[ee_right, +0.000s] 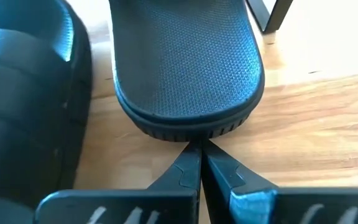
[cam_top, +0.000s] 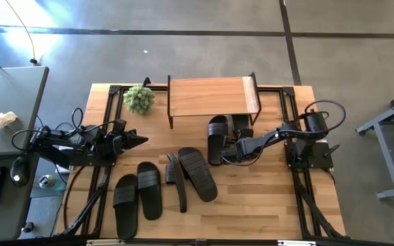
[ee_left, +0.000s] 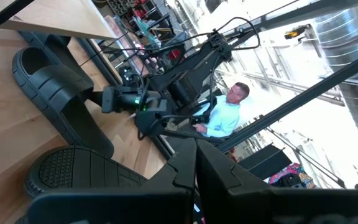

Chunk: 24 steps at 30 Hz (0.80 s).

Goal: Pick and place slides into the shelf
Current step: Adjust the pair of black slippers under the shelf

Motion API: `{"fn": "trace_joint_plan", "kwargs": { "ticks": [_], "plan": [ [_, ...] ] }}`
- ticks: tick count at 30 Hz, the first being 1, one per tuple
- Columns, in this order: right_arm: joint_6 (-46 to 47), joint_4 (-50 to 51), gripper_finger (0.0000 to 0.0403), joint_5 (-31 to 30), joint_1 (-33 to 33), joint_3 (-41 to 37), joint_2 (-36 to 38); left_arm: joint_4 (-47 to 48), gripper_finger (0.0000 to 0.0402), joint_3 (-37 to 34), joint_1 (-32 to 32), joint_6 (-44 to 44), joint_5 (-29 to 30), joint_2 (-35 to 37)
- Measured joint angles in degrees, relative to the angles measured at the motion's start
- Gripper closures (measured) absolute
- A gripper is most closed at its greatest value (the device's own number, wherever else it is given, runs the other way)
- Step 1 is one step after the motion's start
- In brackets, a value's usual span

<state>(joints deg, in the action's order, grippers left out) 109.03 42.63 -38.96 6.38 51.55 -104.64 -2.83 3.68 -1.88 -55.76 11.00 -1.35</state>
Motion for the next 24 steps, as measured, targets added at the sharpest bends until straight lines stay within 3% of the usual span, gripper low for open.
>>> {"fn": "trace_joint_plan", "kwargs": {
  "ticks": [10,24],
  "plan": [
    [0.0,0.0,0.0403,0.4,-0.5,0.0,0.0,0.0,0.0401,0.0,0.0,0.0,0.0,0.0],
    [6.9,3.9,0.0403,-0.9,8.5,0.1,2.5,0.0,0.0401,0.0,0.0,0.0,0.2,0.0]
  ]
}}
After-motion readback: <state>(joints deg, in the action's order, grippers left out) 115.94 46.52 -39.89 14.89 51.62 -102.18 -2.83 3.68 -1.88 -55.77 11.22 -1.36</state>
